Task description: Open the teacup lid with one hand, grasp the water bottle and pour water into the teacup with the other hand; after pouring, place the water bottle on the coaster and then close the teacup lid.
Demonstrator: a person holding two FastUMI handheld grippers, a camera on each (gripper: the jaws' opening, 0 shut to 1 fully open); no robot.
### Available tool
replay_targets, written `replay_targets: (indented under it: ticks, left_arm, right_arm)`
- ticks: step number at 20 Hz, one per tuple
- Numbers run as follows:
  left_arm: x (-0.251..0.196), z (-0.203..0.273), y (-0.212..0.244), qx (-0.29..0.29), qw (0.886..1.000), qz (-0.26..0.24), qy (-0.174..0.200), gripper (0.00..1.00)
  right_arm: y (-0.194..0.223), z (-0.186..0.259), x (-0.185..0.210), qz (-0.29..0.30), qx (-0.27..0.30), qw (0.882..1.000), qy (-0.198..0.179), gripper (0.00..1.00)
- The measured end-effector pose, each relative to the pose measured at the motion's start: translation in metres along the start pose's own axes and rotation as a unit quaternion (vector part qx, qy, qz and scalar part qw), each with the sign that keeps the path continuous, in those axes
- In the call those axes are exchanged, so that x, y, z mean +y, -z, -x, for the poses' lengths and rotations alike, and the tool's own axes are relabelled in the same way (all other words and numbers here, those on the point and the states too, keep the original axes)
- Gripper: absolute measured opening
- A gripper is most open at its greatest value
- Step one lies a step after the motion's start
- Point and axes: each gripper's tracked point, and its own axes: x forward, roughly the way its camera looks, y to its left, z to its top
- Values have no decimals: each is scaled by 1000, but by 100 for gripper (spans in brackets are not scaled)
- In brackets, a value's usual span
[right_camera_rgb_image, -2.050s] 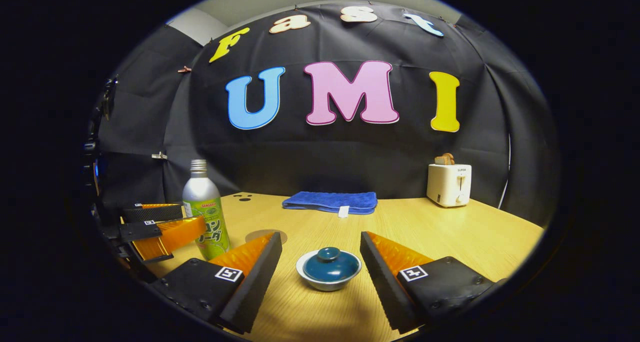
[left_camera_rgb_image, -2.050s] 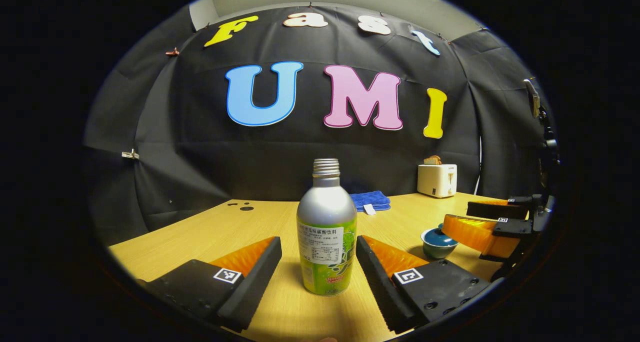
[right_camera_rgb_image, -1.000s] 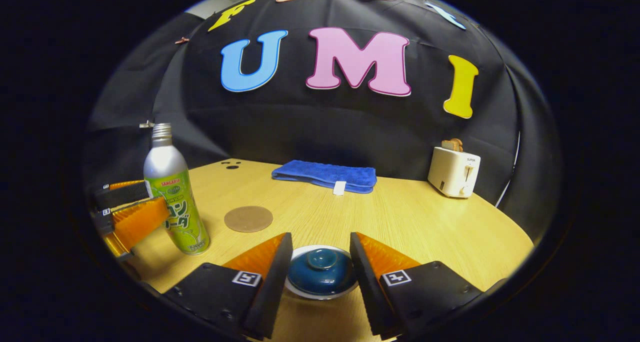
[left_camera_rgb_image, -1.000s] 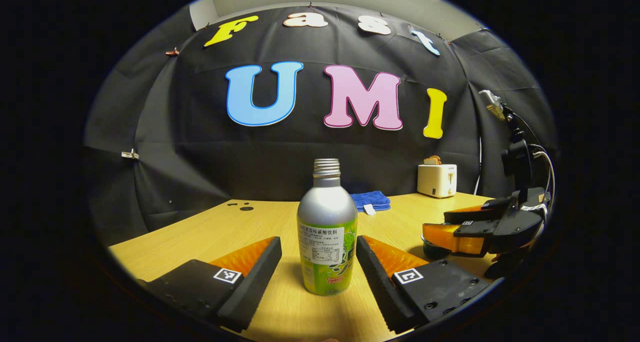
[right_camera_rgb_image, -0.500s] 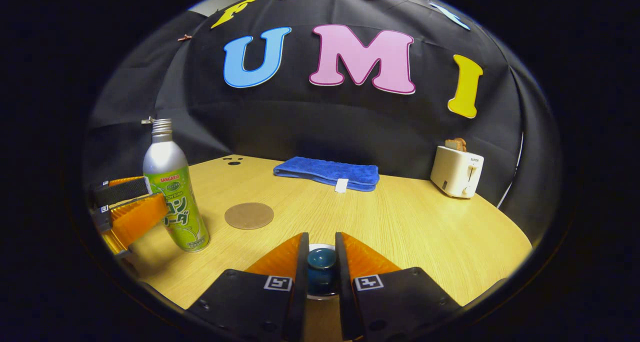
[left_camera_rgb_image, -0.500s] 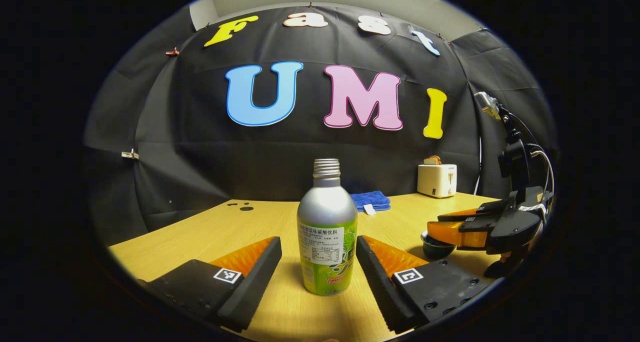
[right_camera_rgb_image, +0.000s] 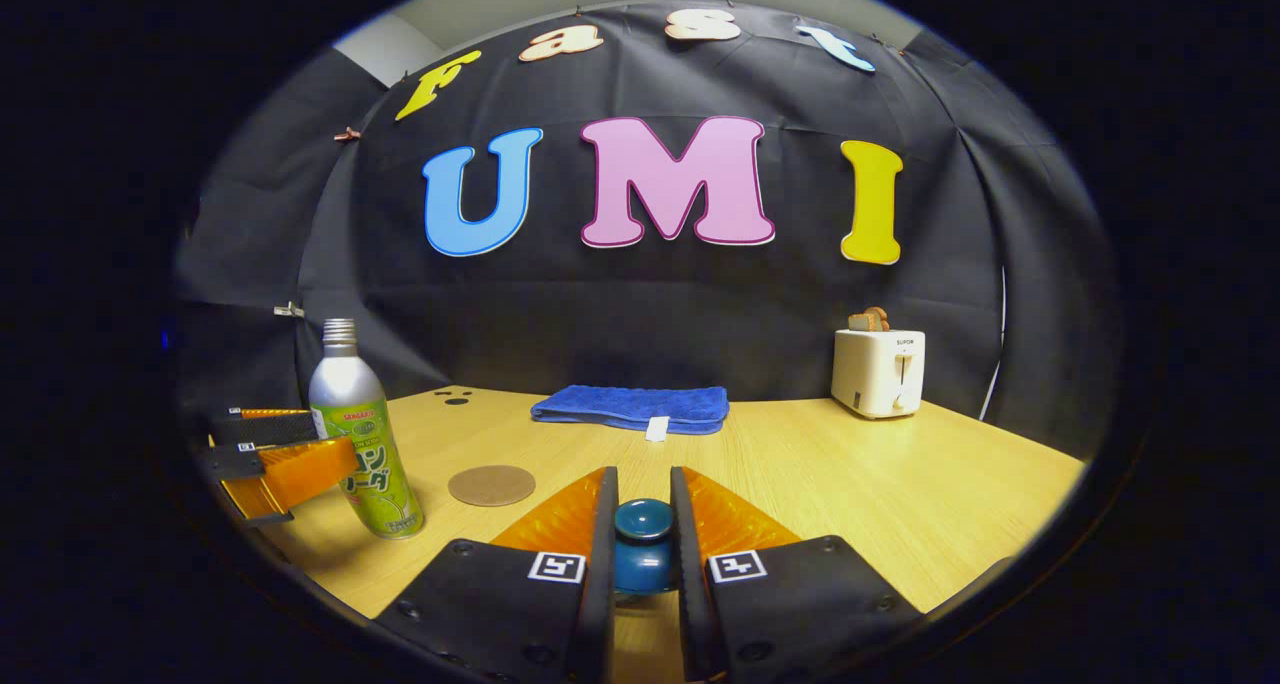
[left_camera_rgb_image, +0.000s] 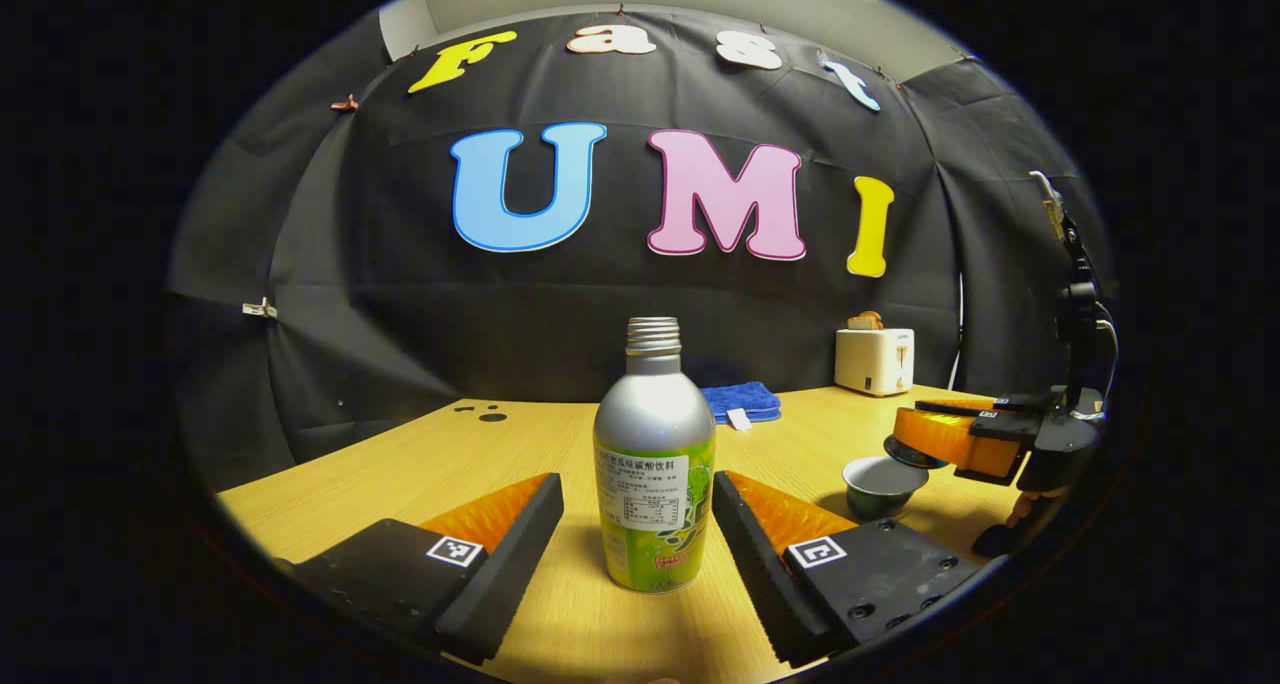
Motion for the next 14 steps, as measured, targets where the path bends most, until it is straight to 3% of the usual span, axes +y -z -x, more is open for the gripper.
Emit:
replay_targets:
  ticks: [8, 14]
  left_arm:
    - [-6, -30, -1, -1, 1000, -1, 8, 95]
    - [-6, -52, -1, -1, 1000, -1, 7, 93]
  right_arm:
    - [-1, 2, -13, -2, -1, 1000, 6, 30]
    - [-3, 3, -45, -1, -1, 1000, 25, 30]
